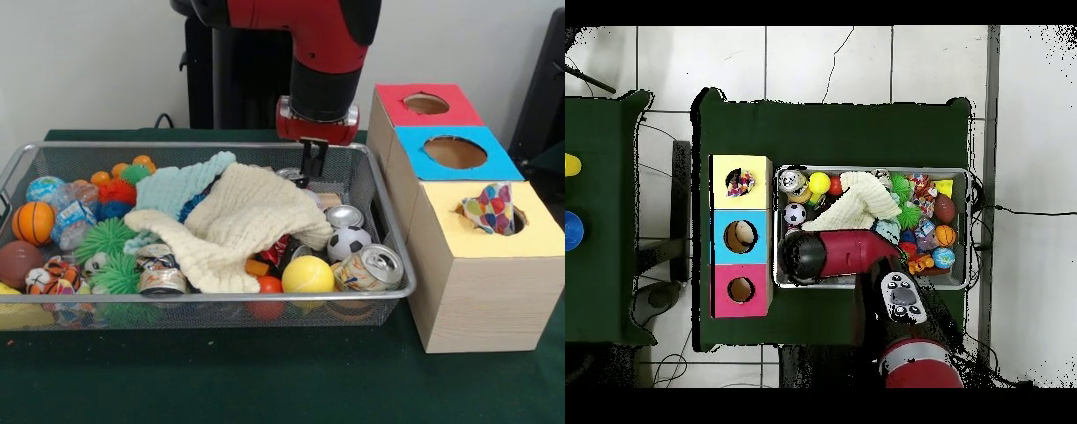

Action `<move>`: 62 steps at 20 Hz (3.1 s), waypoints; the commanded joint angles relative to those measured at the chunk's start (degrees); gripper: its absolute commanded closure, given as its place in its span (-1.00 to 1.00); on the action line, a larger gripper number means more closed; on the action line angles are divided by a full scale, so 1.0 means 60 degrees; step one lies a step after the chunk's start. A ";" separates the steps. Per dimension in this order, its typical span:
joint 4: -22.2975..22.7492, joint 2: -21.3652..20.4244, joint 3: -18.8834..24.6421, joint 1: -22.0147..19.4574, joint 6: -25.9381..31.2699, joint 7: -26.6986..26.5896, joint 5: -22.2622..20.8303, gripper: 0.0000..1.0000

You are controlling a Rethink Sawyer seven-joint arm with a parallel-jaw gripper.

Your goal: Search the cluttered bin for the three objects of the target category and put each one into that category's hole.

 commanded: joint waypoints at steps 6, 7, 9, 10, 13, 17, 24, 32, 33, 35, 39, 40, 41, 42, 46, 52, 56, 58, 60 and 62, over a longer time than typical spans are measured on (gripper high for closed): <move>-0.0862 -0.0539 0.0712 -0.0815 0.2360 -0.0217 0.0703 1.00; -0.0943 -0.0505 0.0746 -0.0855 0.2459 -0.0253 0.0706 1.00; -0.1099 -0.0491 0.0800 -0.0965 0.2622 -0.0389 0.0642 1.00; -0.1189 -0.0496 0.0818 -0.0946 0.2748 -0.0402 0.0618 1.00; -0.1412 -0.0469 0.0867 -0.0947 0.2960 -0.0482 0.0524 1.00; -0.1816 -0.0146 0.0930 -0.1052 0.2795 -0.0799 0.0196 1.00; -0.2334 0.0391 0.1307 -0.1467 0.2645 -0.1443 0.0053 1.00; -0.3309 0.1025 0.1885 -0.1757 0.2439 -0.2323 -0.0560 1.00; -0.3317 0.1038 0.1957 -0.1830 0.2377 -0.2415 -0.0658 1.00; -0.3278 0.1055 0.2073 -0.1972 0.2215 -0.2531 -0.0810 1.00; -0.3165 0.1106 0.2328 -0.2367 0.2033 -0.2741 -0.1043 1.00; -0.3081 0.1079 0.2399 -0.2517 0.1950 -0.2789 -0.1114 1.00; -0.3037 0.1100 0.2485 -0.2700 0.1951 -0.2885 -0.1170 1.00; -0.2973 0.1104 0.2604 -0.2889 0.1954 -0.3018 -0.1217 1.00; -0.3033 0.1257 0.3288 -0.3700 0.2276 -0.3904 -0.1346 1.00; -0.3479 0.1483 0.3860 -0.4371 0.2534 -0.4573 -0.1901 1.00; -0.3511 0.1640 0.3996 -0.4615 0.2556 -0.4548 -0.2099 1.00; -0.3484 0.1667 0.4020 -0.4629 0.2428 -0.4446 -0.2225 1.00; -0.3429 0.1694 0.3985 -0.4577 0.2263 -0.4214 -0.2351 1.00; -0.3368 0.1693 0.3924 -0.4507 0.2139 -0.4003 -0.2436 1.00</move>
